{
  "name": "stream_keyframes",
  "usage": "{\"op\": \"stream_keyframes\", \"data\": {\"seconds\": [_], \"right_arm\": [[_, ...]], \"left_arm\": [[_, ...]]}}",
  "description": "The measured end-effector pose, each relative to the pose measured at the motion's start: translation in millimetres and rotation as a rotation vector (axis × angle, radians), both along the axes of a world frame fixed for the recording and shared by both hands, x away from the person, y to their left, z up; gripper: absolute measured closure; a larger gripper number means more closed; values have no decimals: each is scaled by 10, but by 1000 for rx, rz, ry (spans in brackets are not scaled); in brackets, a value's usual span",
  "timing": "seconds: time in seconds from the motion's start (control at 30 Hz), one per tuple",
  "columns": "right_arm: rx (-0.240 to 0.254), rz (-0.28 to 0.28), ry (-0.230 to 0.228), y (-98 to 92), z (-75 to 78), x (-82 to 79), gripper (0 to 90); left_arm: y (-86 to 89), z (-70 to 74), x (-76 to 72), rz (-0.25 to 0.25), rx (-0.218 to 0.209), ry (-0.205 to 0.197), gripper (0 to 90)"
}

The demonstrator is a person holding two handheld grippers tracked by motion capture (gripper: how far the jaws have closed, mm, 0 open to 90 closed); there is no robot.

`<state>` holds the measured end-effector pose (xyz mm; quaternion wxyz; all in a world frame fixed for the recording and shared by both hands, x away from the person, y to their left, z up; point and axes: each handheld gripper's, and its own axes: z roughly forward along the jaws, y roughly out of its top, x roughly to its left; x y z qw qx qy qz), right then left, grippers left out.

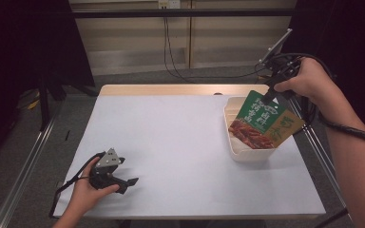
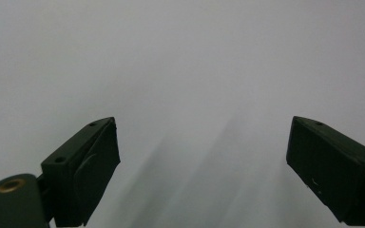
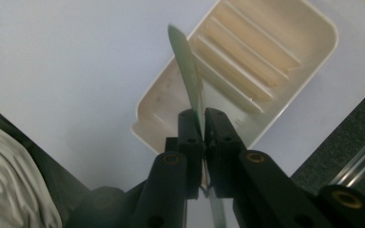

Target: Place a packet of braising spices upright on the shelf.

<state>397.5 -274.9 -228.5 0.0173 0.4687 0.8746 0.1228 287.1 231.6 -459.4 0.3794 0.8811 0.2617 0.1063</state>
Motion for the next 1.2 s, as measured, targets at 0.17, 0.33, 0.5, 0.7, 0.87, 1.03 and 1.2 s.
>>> {"op": "stream_keyframes", "data": {"seconds": [0.17,0.33,0.5,0.7,0.87,1.03,1.2], "right_arm": [[-5,-11,-37,8,46,-3,689],[-22,-28,-74,19,93,-5,530],[-24,-25,-98,47,155,-4,388],[-17,-30,-120,102,221,-14,287],[-13,-11,-121,156,203,-23,258],[-6,-1,-128,206,164,-41,233],[2,20,-130,256,139,-55,220]], "left_arm": [[-2,5,12,0,14,-1,104],[-4,2,17,-3,6,4,104],[-11,0,21,2,9,1,104],[-8,3,21,-4,4,-2,103],[-11,4,20,-5,2,0,103],[-6,13,17,-1,15,-3,102],[-10,5,18,-6,5,0,103]]}}
